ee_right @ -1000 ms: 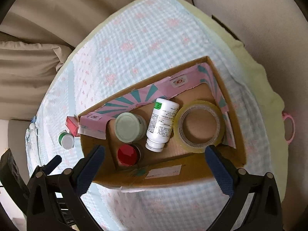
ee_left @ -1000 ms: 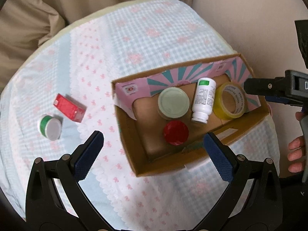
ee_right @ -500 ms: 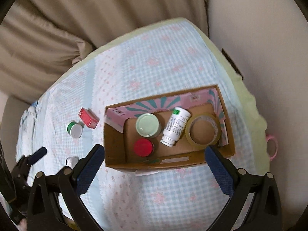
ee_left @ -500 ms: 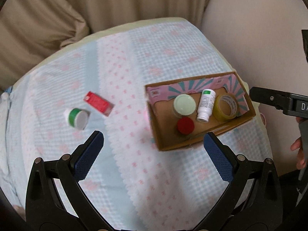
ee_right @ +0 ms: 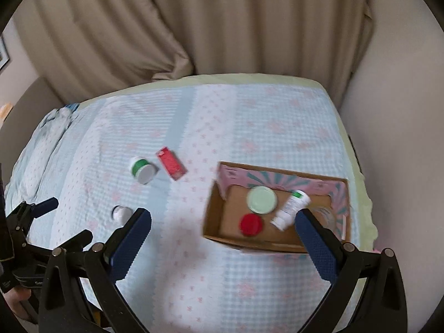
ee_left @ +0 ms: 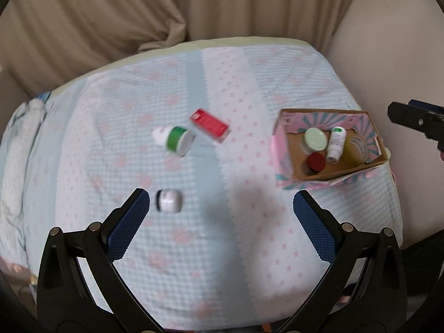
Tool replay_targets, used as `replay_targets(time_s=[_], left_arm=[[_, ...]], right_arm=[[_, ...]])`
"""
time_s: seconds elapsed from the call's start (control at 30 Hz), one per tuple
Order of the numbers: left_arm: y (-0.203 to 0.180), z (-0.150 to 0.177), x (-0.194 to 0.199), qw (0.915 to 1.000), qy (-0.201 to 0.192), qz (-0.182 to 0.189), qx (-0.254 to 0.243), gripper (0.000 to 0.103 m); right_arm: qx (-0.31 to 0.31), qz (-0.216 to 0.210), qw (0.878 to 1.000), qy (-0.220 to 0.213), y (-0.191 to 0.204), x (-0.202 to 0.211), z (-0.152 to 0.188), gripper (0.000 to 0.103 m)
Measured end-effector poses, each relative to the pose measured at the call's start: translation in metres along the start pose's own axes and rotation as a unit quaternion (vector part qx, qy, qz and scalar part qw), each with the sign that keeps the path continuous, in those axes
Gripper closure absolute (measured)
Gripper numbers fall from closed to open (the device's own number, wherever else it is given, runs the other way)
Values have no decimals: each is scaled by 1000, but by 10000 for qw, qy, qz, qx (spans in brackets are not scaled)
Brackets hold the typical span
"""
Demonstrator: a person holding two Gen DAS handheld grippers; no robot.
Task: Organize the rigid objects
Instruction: 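Move both tools back toward the remaining items on the bed, then grasp the white L'Oreal jar with the left tool while the right tool grasps the green-labelled jar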
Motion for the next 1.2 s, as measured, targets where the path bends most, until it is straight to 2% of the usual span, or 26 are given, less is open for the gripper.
replay_targets(time_s=[0.2,0.4,0.53,0.73,0.9,1.03,1.2], left_arm=[[61,22,3,9997,37,-17,242,0],[114,32,-11,9996,69,37,276,0],[144,38,-33,9992,212,140,322,0],[171,56,-83,9961,717,288,423,0],[172,64,-125,9928,1034,366,490,0],[169,72,-159,9906,1215,282,568,0],[159,85,-197,9870,1446,204,675,0]], right_arm=[[161,-154,9997,27,58,-14,-7,0],[503,-397,9978,178,119,-43,-19,0],[827,-405,9951,348,152,-71,-29,0],[1341,-546,9871,679,194,-129,-39,0],[1777,-584,9765,1068,218,-189,-42,0],[2203,-585,9640,1368,230,-235,-42,0],[2935,-606,9373,1777,243,-292,-33,0]])
Point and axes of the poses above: each gripper's, at about its wrist camera, not at the fingertips, and x roughly against the way its jaws point, y to its left, z to its underside, the point moved 8 cm from there along -x, roughly the way its jaws point, and after that the axes turned 2 degrees about -y, right-handed, at the moved point
